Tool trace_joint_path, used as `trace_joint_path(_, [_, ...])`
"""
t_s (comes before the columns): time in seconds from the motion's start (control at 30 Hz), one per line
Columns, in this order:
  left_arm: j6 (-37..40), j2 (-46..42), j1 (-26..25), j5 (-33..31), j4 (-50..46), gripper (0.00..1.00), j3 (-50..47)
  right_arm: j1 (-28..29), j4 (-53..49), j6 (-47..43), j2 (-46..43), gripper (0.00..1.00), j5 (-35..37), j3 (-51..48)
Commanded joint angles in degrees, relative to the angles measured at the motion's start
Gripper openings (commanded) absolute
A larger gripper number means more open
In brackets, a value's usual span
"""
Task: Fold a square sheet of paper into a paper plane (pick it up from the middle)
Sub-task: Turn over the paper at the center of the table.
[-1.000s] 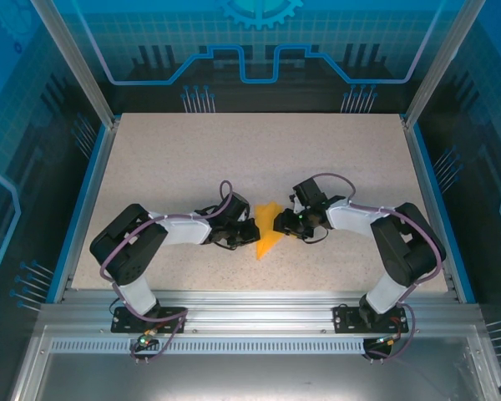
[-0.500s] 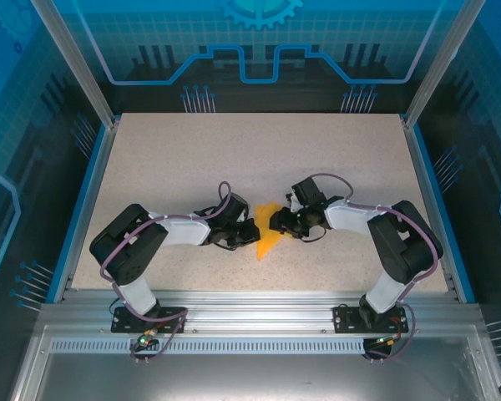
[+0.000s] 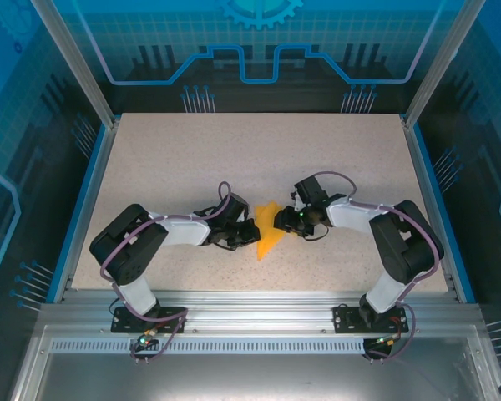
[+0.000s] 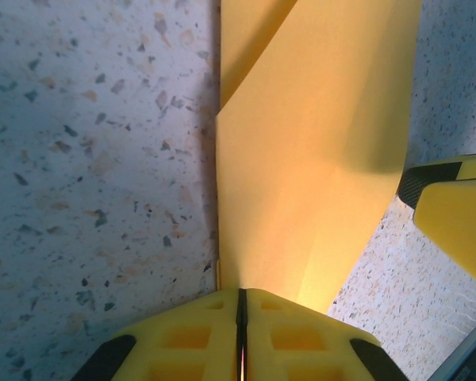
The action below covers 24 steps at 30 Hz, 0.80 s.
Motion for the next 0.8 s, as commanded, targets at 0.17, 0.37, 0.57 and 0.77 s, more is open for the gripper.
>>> trace_joint_path(0.17, [-1.1, 1.3, -0.2, 2.4, -3.4, 0.11, -1.7, 0.9, 1.6, 0.2, 2.1, 0.48, -2.6, 0.1])
trace_joint_path(0.37, [-1.0, 1.5, -0.2, 2.6, -3.4, 0.11, -1.5, 2.2, 3.2, 1.1, 4.2, 0.47, -3.6, -0.1])
trace_joint_path(0.57, [-1.2, 1.5, -0.2, 2.7, -3.3, 0.11, -1.5, 3.3, 6.3, 2.6, 3.1, 0.45, -6.2, -0.3])
trace_joint_path(0.77, [-1.2, 1.4, -0.2, 2.8, -3.2, 0.11, -1.4, 3.5, 8.1, 4.0, 1.9, 0.45, -7.5, -0.5])
